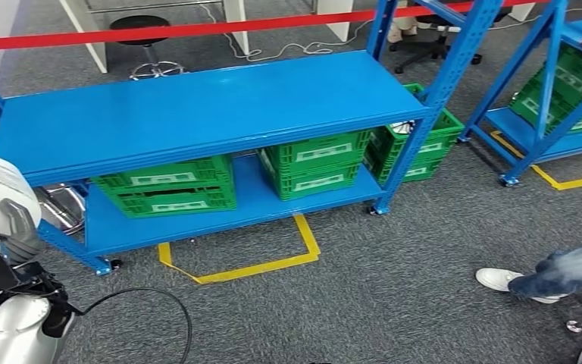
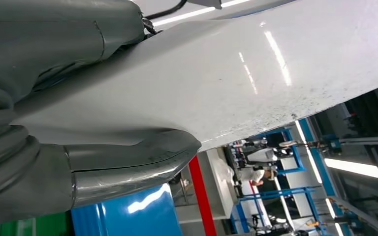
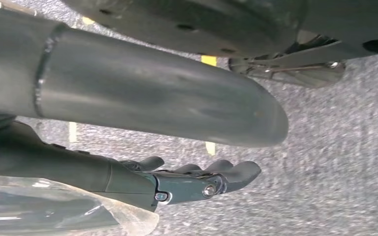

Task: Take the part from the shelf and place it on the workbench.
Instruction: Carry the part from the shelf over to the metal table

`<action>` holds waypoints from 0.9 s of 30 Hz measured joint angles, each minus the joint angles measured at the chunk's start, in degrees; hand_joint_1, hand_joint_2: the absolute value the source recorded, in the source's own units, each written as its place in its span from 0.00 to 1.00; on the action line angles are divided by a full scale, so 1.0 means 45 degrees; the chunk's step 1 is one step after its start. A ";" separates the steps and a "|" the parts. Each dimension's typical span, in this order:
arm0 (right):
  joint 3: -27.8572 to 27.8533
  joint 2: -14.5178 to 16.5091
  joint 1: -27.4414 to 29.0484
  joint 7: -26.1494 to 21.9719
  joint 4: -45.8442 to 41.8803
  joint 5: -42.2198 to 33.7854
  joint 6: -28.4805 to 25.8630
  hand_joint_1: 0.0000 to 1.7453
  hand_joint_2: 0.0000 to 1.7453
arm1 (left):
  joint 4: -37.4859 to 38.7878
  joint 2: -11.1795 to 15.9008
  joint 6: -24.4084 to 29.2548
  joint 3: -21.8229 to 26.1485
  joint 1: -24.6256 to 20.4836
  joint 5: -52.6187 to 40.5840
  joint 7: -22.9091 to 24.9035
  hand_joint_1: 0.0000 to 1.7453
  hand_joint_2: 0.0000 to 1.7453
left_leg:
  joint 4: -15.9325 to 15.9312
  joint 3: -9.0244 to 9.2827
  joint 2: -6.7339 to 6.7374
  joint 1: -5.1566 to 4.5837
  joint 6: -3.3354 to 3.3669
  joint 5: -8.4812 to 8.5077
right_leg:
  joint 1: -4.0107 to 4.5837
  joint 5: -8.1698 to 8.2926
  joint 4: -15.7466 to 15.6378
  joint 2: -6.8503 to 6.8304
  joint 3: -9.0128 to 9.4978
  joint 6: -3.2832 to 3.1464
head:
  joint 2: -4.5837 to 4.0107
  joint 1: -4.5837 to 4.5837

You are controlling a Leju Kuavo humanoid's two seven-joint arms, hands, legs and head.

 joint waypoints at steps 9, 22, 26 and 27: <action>0.0262 0.0005 -0.0090 0.0260 0.0002 -0.0090 -0.0212 0.00 0.00 | -0.0494 -0.0063 -0.0251 -0.0267 -0.0060 -0.0429 -0.0467 1.00 1.00 | 0.0479 -0.0107 0.0417 -0.0109 -0.0440 -0.0412 | 0.0058 0.1378 -0.3450 -0.0433 0.1730 -0.0491 | 0.0000 -0.0031; 0.0401 0.0217 -0.0193 0.0071 0.0005 -0.0277 -0.0347 0.00 0.00 | -0.2177 0.0056 -0.1095 -0.2891 -0.0702 -0.0791 -0.0790 1.00 1.00 | 0.0283 0.0043 -0.1145 -0.0002 -0.0313 -0.0296 | -0.0033 0.1564 -0.3355 0.1096 0.1449 -0.0285 | 0.0000 -0.0043; 0.0419 0.0236 -0.0166 0.0078 0.0006 -0.0354 -0.0316 0.00 0.00 | -0.2395 0.0147 -0.1255 -0.3358 -0.0880 -0.0839 -0.0741 1.00 1.00 | 0.0112 0.0048 -0.0680 0.0062 -0.0023 -0.0157 | -0.0013 0.0817 -0.2137 0.0364 0.0718 -0.0070 | 0.0000 0.0071; 0.0429 0.0237 -0.0184 0.0079 0.0005 -0.0365 -0.0311 0.00 0.00 | -0.2429 0.0163 -0.1275 -0.3483 -0.0895 -0.0904 -0.0730 1.00 1.00 | 0.0115 0.0036 -0.0562 0.0049 0.0010 -0.0157 | -0.0013 0.0407 -0.1280 0.0178 0.0308 -0.0033 | 0.0000 0.0112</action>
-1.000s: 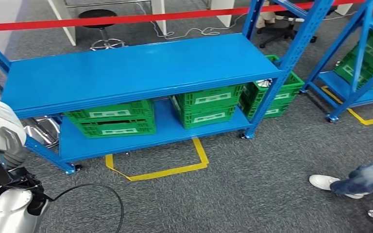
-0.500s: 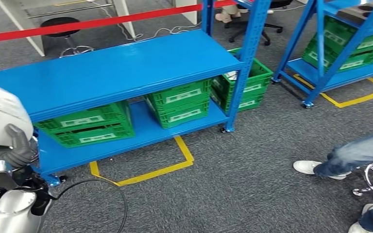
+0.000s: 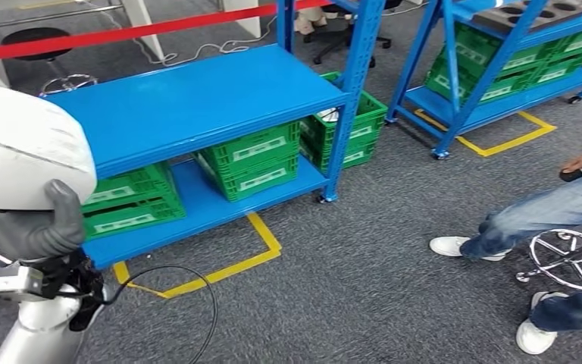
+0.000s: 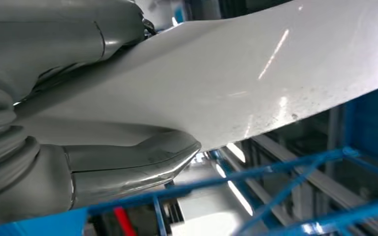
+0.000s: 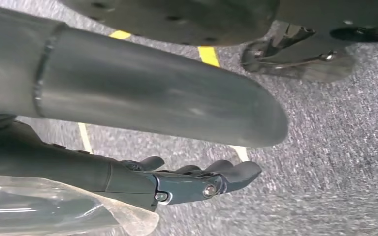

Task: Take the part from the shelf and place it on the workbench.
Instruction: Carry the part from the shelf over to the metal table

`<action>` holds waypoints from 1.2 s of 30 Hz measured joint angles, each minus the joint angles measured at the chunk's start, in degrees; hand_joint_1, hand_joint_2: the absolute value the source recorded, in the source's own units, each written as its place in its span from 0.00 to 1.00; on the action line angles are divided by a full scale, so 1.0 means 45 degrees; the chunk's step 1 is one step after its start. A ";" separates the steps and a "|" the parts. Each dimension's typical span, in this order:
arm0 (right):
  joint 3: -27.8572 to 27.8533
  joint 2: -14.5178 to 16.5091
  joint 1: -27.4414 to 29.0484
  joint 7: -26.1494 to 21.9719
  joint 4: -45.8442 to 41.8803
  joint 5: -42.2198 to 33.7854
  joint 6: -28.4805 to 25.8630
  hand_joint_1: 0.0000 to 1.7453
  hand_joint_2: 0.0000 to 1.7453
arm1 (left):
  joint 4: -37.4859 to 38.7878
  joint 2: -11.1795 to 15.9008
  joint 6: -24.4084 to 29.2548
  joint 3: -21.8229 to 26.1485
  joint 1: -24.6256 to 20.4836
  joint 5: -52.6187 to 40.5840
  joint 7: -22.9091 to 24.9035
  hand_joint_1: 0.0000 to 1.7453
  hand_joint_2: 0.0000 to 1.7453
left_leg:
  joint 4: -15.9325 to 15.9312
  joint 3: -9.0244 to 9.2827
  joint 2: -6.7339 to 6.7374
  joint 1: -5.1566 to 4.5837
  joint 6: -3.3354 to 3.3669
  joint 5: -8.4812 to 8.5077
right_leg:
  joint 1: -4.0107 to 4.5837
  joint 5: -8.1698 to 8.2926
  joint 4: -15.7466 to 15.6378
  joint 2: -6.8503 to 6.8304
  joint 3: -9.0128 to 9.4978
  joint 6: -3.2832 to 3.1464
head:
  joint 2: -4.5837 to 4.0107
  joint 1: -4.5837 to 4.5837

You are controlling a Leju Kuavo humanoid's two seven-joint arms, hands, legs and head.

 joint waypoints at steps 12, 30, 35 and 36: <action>0.0072 0.0076 0.0023 0.0043 0.0004 -0.0140 -0.0010 0.00 0.00 | -0.0202 0.0180 0.0143 -0.0755 -0.0196 -0.0187 0.0026 1.00 1.00 | 0.0171 0.0027 0.0943 -0.0136 -0.0392 -0.0220 | 0.0077 0.1040 -0.2177 -0.0519 0.1338 -0.0374 | 0.0000 -0.0026; 0.0091 0.0195 0.0056 0.0143 0.0015 -0.0247 0.0024 0.00 0.00 | -0.0280 0.0479 0.0505 -0.1078 -0.0380 -0.0034 0.0054 1.00 1.00 | -0.0033 0.0008 0.0066 0.0009 -0.0033 0.0024 | 0.0026 0.0243 -0.0511 0.0158 0.0241 -0.0030 | 0.0001 0.0046; 0.0108 0.0195 0.0077 0.0191 0.0017 -0.0259 0.0094 0.00 0.00 | -0.0277 0.0502 0.0571 -0.1078 -0.0328 0.0015 0.0032 1.00 1.00 | -0.0020 0.0011 0.0640 -0.0010 -0.0032 0.0004 | 0.0004 0.0128 0.0790 -0.0243 -0.0314 0.0069 | 0.0000 0.0081; 0.0120 0.0195 0.0080 0.0191 0.0019 -0.0255 0.0096 0.00 0.00 | -0.0278 0.0502 0.0583 -0.1078 -0.0329 0.0015 0.0028 1.00 1.00 | -0.0013 0.0026 0.0731 -0.0019 -0.0060 -0.0013 | 0.0008 0.0553 -0.0182 -0.0421 0.0205 0.0047 | 0.0000 0.0083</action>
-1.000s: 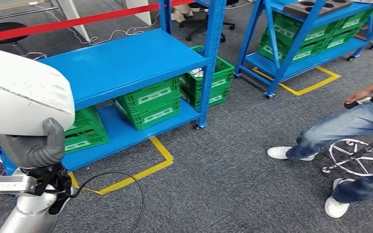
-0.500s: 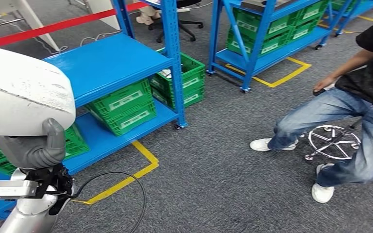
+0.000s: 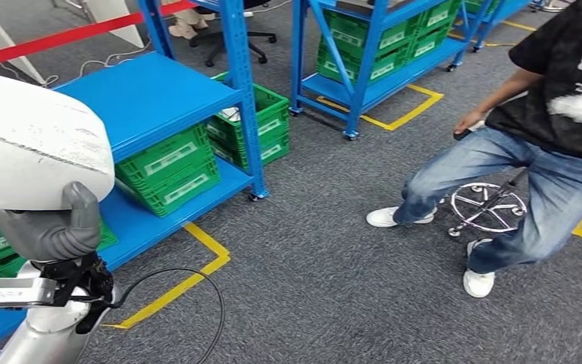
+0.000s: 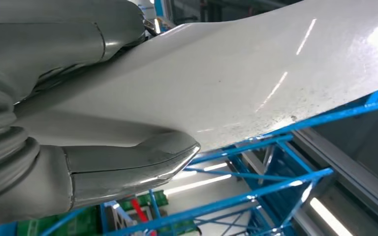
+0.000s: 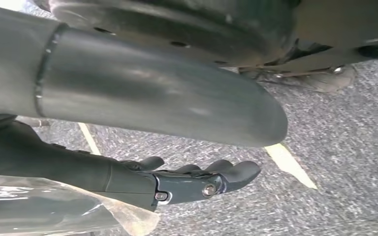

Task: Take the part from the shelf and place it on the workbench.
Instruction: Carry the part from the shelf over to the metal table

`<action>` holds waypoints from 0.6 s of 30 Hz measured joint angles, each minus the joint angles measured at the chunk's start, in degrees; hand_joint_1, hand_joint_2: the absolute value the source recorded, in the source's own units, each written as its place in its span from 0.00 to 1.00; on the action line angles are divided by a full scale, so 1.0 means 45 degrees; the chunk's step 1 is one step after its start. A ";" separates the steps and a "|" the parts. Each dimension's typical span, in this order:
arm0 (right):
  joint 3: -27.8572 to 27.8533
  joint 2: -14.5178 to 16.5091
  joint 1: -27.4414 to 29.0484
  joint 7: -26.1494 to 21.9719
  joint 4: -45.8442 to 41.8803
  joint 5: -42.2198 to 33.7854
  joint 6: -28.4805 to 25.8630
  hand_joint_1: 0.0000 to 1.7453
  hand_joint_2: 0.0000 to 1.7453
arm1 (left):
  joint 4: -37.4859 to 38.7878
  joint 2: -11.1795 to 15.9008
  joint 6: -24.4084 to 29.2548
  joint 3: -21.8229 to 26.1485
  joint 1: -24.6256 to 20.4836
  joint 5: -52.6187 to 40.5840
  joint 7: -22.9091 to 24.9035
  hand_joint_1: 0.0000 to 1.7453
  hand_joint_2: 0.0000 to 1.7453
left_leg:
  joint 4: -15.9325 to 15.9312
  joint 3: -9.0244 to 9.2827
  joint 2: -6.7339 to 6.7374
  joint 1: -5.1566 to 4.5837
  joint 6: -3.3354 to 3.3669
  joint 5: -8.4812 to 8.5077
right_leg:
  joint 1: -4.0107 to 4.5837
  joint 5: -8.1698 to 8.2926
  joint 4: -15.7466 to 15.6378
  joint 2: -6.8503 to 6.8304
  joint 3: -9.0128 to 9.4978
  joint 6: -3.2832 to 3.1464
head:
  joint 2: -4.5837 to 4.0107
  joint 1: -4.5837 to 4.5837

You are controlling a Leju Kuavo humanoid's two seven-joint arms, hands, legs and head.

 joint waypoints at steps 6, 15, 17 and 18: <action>0.0042 0.0000 -0.0020 0.0001 0.0008 0.0004 0.0002 0.00 0.00 | -0.0002 0.0011 0.0050 -0.0019 -0.0012 -0.0005 -0.0012 1.00 1.00 | 0.0118 0.0030 0.0357 -0.0099 -0.0311 -0.0148 | 0.0107 0.0532 -0.1970 -0.0146 0.1057 -0.0392 | 0.0000 -0.0027; 0.0049 0.0006 -0.0010 -0.0007 0.0027 -0.0053 -0.0028 0.00 0.00 | 0.0001 0.0047 0.0057 -0.0029 0.0038 0.0027 -0.0028 1.00 1.00 | 0.2345 -0.0837 -0.0637 -0.0050 -0.0310 -0.0858 | 0.0120 0.0610 -0.1984 0.0902 0.1111 -0.0665 | 0.0000 -0.0109; 0.0050 0.0032 -0.0028 -0.0019 0.0032 -0.0073 -0.0039 0.00 0.00 | 0.0000 0.0069 0.0067 -0.0029 0.0030 0.0029 -0.0032 1.00 1.00 | 0.0735 -0.0118 -0.1061 -0.0047 -0.0176 -0.0217 | 0.0125 0.0619 -0.1954 0.1133 0.1086 -0.0615 | 0.0000 -0.0100; 0.0051 0.0045 -0.0039 -0.0027 0.0034 -0.0086 -0.0046 0.00 0.00 | -0.0001 0.0080 0.0072 -0.0030 0.0028 0.0029 -0.0032 1.00 1.00 | 0.0333 0.0039 -0.1213 -0.0060 -0.0142 -0.0142 | 0.0109 0.0640 -0.1942 0.1218 0.1027 -0.0557 | 0.0000 -0.0097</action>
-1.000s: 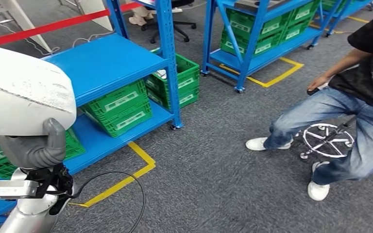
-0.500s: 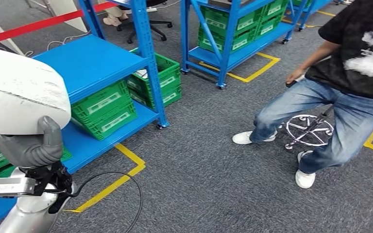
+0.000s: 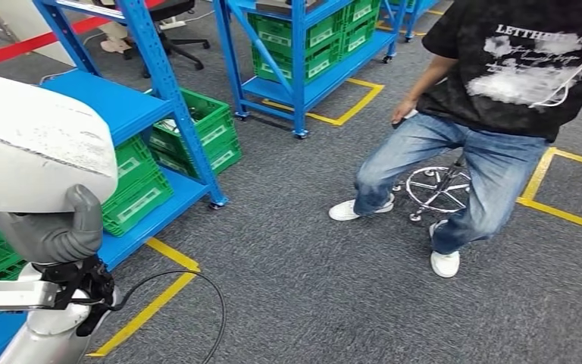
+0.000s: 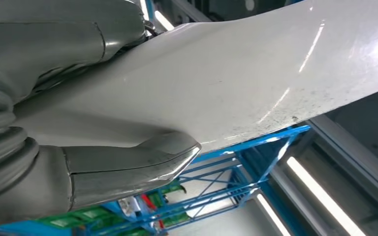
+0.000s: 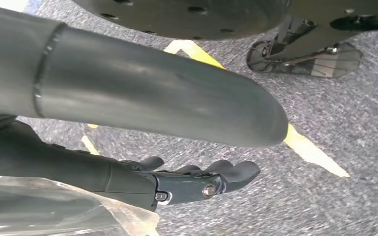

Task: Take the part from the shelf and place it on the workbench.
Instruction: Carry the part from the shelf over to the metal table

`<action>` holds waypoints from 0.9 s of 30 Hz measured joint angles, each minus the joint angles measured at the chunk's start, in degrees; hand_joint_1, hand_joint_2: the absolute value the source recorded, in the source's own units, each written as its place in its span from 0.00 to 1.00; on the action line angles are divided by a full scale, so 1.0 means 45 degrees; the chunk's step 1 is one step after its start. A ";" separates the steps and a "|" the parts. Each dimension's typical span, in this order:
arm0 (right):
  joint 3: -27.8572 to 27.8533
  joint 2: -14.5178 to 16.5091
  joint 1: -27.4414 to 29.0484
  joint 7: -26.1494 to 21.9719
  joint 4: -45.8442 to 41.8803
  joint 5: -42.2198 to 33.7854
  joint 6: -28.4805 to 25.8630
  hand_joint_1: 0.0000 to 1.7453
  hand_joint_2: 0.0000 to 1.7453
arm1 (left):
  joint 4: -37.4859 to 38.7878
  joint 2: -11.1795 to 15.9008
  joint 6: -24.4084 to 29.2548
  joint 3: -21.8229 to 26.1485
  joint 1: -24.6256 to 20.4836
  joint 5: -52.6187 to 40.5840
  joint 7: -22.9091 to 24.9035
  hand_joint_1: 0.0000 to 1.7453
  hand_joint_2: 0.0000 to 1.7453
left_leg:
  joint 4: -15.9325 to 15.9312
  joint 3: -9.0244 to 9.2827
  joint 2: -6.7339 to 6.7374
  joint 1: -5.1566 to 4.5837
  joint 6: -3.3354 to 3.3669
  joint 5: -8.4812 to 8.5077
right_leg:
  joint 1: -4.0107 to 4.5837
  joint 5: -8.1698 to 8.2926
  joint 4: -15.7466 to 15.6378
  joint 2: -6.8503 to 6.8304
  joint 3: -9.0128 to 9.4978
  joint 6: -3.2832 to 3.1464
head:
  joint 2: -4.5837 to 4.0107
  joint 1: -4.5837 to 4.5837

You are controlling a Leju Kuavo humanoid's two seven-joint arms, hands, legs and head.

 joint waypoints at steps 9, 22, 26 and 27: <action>0.0019 0.0028 0.0065 -0.0075 0.0039 -0.0117 0.0096 0.00 0.00 | -0.0001 0.0005 0.0317 0.0028 0.0016 -0.0380 -0.0231 1.00 1.00 | -0.0462 0.0109 0.0831 0.0050 0.0216 0.0109 | -0.0064 -0.1546 0.3420 -0.0896 -0.1901 0.0539 | 0.0001 0.0158; 0.0151 0.0029 0.0021 -0.0149 0.0052 -0.0299 0.0189 0.00 0.00 | 0.0007 -0.0013 0.0389 0.0240 0.0076 -0.0251 -0.0180 1.00 1.00 | 0.1401 -0.0440 0.0954 0.0014 -0.0336 -0.1248 | -0.0073 0.0099 -0.0127 -0.1023 -0.0040 -0.0021 | 0.0000 0.0072; 0.0166 0.0033 0.0062 -0.0045 0.0053 -0.0416 0.0184 0.00 0.00 | 0.0051 -0.0023 0.0328 0.0392 0.0366 0.0142 0.0023 1.00 1.00 | 0.3275 -0.1334 0.0722 0.0012 -0.0286 -0.1631 | -0.0036 0.0112 -0.0106 -0.0494 -0.0040 -0.0072 | 0.0000 0.0052; 0.0174 0.0034 0.0081 -0.0043 0.0053 -0.0425 0.0178 0.00 0.00 | 0.0056 -0.0021 0.0277 0.0419 0.0402 0.0233 0.0039 1.00 1.00 | 0.2611 -0.1060 0.0665 0.0012 -0.0239 -0.1156 | -0.0029 0.0113 -0.0092 -0.0360 -0.0028 -0.0070 | 0.0000 0.0053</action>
